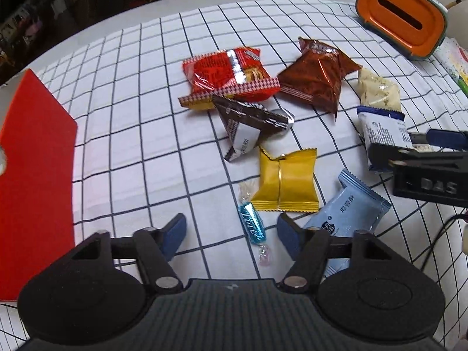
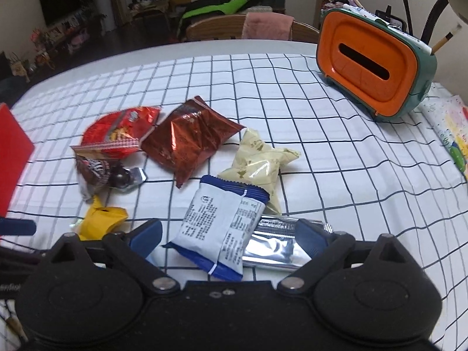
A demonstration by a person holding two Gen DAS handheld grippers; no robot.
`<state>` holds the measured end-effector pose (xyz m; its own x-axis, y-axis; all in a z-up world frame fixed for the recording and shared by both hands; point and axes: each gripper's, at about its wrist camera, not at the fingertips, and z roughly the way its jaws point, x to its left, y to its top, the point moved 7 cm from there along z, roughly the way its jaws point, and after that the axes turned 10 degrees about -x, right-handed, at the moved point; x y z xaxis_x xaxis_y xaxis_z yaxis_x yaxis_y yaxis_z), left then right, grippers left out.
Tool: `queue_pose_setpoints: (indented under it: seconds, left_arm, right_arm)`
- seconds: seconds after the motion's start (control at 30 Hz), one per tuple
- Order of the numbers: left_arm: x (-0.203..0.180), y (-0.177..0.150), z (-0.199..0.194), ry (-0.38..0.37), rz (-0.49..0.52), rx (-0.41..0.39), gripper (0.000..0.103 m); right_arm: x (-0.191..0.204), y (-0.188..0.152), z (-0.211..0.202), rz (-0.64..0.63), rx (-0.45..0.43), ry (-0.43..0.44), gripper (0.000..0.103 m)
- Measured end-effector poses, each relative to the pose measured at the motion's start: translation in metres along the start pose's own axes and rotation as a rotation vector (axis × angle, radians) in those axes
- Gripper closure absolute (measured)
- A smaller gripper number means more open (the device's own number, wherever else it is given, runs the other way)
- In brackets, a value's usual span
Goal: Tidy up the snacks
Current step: 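Grasp the blue wrapped candy with the left tool while the right tool grasps the white-and-blue packet, then carry the blue candy and white-and-blue packet with both tools over the box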
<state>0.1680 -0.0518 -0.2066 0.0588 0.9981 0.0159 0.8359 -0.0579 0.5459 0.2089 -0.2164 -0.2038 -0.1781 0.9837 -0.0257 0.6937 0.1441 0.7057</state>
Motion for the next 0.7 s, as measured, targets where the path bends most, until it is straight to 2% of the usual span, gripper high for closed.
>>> queue_pose_setpoints:
  seconds: [0.13,0.2,0.37,0.43,0.5,0.63,0.7]
  left_arm:
    - [-0.003,-0.001,0.002,-0.012,0.008,0.006,0.052]
    - [-0.005,-0.002,0.004,-0.023,0.008,0.012,0.061]
    - [-0.010,-0.001,0.008,-0.040,0.017,0.020,0.070]
    - [-0.010,0.000,0.009,-0.040,0.016,0.018,0.075]
    - [-0.010,0.000,0.008,-0.044,0.017,0.019,0.085]
    - [-0.010,-0.002,0.006,-0.046,0.020,0.017,0.090]
    - [-0.008,-0.003,0.005,-0.047,0.017,0.016,0.091]
  right_arm:
    - [0.006,-0.001,0.006,-0.019,0.014,-0.023,0.016]
    - [0.007,-0.002,0.008,-0.025,0.020,-0.037,0.018]
    - [0.009,-0.002,0.011,-0.028,0.017,-0.051,0.025]
    - [0.009,-0.002,0.012,-0.041,0.012,-0.059,0.030]
    - [0.010,-0.001,0.011,-0.052,0.006,-0.056,0.035]
    - [0.010,0.000,0.008,-0.060,-0.010,-0.052,0.050]
    - [0.009,0.000,0.006,-0.060,-0.017,-0.047,0.053]
